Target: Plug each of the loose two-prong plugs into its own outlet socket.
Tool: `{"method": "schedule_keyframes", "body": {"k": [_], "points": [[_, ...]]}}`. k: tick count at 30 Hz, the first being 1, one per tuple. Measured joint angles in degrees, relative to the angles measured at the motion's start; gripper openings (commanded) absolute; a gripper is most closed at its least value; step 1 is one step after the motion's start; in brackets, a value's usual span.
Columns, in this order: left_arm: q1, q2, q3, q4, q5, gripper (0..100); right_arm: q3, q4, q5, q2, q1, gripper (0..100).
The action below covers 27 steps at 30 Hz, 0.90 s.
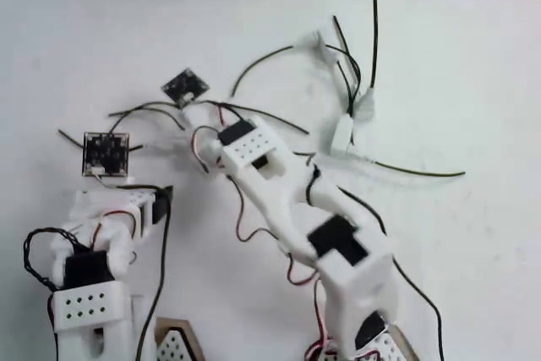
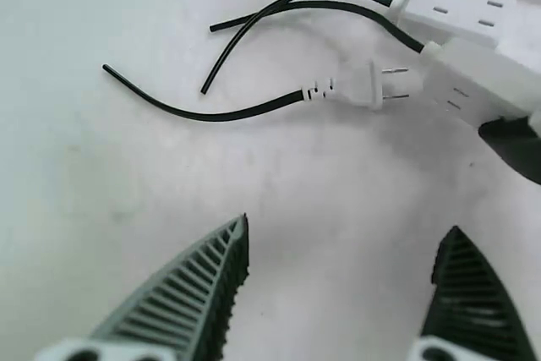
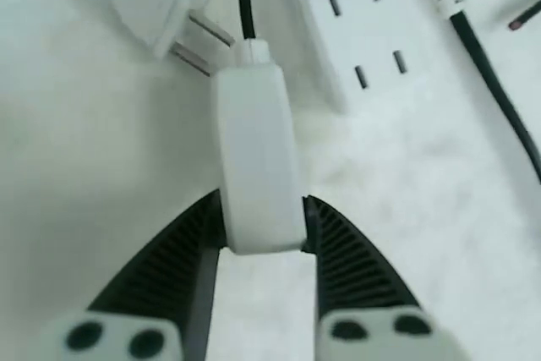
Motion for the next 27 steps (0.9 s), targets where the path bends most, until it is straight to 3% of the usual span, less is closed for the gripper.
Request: {"method": "schedule_keyframes", "body": {"k": [5, 12, 23, 27], "points": [[0.0, 0.0, 0.0, 0.0, 0.0, 34, 7.5, 1.1, 0.4, -11.1, 0.2, 1.8], [-1.2, 0.0, 0.0, 0.0, 0.0, 34, 13.1, 10.6, 0.4, -25.3, -1.5, 1.8], [-2.5, 0.0, 0.0, 0.0, 0.0, 34, 16.9, 14.2, 0.5, -18.7, -7.5, 2.6], [-2.5, 0.0, 0.0, 0.0, 0.0, 34, 16.6, 14.2, 1.4, -13.8, -6.5, 17.3]]}}
